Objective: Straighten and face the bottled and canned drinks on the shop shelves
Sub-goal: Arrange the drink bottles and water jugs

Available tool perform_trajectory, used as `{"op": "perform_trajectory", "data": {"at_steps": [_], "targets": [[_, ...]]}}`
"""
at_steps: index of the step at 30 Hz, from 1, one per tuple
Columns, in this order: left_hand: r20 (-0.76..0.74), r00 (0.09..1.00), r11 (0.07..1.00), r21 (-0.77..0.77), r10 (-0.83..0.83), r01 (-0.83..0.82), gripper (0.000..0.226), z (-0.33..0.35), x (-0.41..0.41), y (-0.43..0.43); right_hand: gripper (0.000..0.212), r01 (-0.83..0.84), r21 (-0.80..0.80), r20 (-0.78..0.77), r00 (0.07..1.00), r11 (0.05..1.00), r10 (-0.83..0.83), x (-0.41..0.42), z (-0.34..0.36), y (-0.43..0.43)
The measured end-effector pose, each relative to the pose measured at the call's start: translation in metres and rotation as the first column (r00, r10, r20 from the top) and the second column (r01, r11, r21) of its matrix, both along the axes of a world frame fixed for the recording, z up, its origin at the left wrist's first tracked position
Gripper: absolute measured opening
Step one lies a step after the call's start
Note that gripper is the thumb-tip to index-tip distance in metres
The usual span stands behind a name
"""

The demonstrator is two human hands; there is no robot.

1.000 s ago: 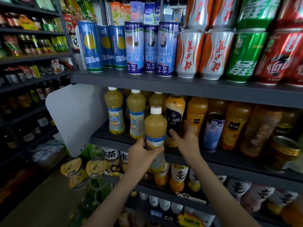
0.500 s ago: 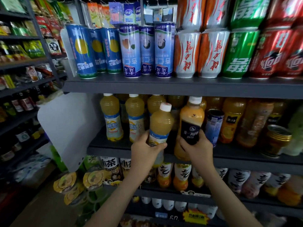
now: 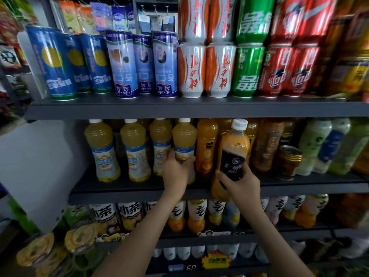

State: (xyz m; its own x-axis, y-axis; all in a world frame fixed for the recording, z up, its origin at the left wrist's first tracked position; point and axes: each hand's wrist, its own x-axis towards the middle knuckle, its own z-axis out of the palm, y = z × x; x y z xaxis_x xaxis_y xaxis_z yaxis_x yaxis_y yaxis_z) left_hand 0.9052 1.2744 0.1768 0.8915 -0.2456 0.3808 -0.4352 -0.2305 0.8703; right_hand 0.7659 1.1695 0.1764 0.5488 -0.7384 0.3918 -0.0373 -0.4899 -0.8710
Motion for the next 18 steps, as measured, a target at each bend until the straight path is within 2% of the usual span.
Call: {"op": "perform_trajectory", "data": {"at_steps": [3, 6, 8, 10, 12, 15, 18], "targets": [[0.029, 0.999, 0.998, 0.052, 0.029, -0.031, 0.069, -0.007, 0.002, -0.006, 0.047, 0.002, -0.014, -0.012, 1.0, 1.0, -0.003, -0.002, 0.001, 0.002], [0.174, 0.973, 0.967, 0.18, 0.149, -0.18, 0.075, -0.011, -0.003, -0.01, 0.046, -0.001, -0.012, -0.02, 1.0, 1.0, 0.001, -0.005, 0.001, 0.005], [0.221, 0.956, 0.952, 0.194, 0.192, -0.236, 0.075, -0.012, -0.005, -0.013, 0.046, -0.001, 0.004, -0.025, 1.0, 1.0, 0.001, -0.01, -0.001, 0.006], [0.157, 0.968, 0.963, 0.156, 0.197, -0.221, 0.076, -0.013, -0.006, -0.014, 0.048, 0.007, 0.036, -0.036, 0.999, 0.999, -0.006, -0.019, -0.003, 0.005], [0.123, 0.972, 0.977, 0.043, 0.202, -0.208, 0.076, -0.013, -0.012, -0.016, 0.047, 0.029, 0.05, -0.046, 0.999, 0.998, -0.026, -0.031, -0.006, 0.0], [0.225, 0.954, 0.979, -0.083, 0.199, -0.185, 0.064, -0.013, -0.043, -0.02, 0.044, 0.065, 0.063, -0.049, 0.997, 0.996, -0.062, -0.053, -0.012, -0.016], [0.319, 0.948, 0.996, -0.084, 0.017, 0.01, 0.051, -0.01, -0.086, -0.039, 0.043, 0.127, 0.06, -0.03, 0.992, 0.99, -0.126, -0.075, -0.014, -0.04]]}}
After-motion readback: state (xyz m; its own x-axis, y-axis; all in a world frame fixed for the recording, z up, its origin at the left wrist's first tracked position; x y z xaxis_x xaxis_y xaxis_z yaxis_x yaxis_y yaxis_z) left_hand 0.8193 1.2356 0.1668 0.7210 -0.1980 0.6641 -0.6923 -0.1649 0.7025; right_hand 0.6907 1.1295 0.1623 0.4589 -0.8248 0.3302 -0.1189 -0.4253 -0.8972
